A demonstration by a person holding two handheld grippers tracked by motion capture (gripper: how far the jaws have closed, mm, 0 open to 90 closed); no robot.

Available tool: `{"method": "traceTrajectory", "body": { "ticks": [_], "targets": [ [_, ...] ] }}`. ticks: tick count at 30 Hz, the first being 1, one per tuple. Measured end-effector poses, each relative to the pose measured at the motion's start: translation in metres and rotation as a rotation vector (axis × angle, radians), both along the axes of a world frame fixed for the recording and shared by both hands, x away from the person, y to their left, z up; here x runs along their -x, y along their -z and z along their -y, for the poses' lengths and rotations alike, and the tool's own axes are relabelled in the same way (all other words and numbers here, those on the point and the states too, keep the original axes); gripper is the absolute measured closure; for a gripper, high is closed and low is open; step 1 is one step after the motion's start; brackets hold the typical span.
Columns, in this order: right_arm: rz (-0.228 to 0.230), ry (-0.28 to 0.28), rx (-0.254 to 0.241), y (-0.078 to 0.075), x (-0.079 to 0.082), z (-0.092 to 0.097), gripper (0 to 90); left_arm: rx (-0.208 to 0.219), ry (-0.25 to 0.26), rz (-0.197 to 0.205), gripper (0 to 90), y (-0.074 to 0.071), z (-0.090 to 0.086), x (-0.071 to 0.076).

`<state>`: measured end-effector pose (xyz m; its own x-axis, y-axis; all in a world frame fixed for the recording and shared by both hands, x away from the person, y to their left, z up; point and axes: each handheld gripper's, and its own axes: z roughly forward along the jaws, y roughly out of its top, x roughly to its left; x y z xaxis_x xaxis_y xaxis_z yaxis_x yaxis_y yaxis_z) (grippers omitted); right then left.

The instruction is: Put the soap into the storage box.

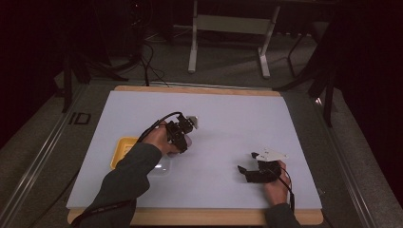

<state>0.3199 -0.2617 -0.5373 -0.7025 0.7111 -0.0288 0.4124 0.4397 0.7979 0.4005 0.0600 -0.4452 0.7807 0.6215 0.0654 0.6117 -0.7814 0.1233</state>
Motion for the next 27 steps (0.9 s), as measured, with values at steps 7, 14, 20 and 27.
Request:
{"method": "traceTrajectory", "body": {
  "ticks": [7, 14, 20, 27],
  "targets": [
    [0.000, 0.000, 0.000, 0.000, 0.000, 0.000, 18.7, 0.003, -0.029, 0.012, 50.0, -0.007, -0.010, -0.005],
    [0.000, -0.001, 0.000, 0.000, 0.000, 0.000, 18.7, 0.030, -0.041, 0.022, 50.0, -0.013, -0.015, -0.006],
    [-0.003, -0.003, -0.001, 0.000, 0.000, 0.000, 18.7, 0.043, -0.060, 0.032, 50.0, -0.018, -0.020, -0.008],
    [-0.005, -0.002, -0.002, 0.000, 0.000, 0.000, 18.7, 0.046, -0.090, 0.044, 50.0, -0.022, -0.029, -0.008]
  ]
}}
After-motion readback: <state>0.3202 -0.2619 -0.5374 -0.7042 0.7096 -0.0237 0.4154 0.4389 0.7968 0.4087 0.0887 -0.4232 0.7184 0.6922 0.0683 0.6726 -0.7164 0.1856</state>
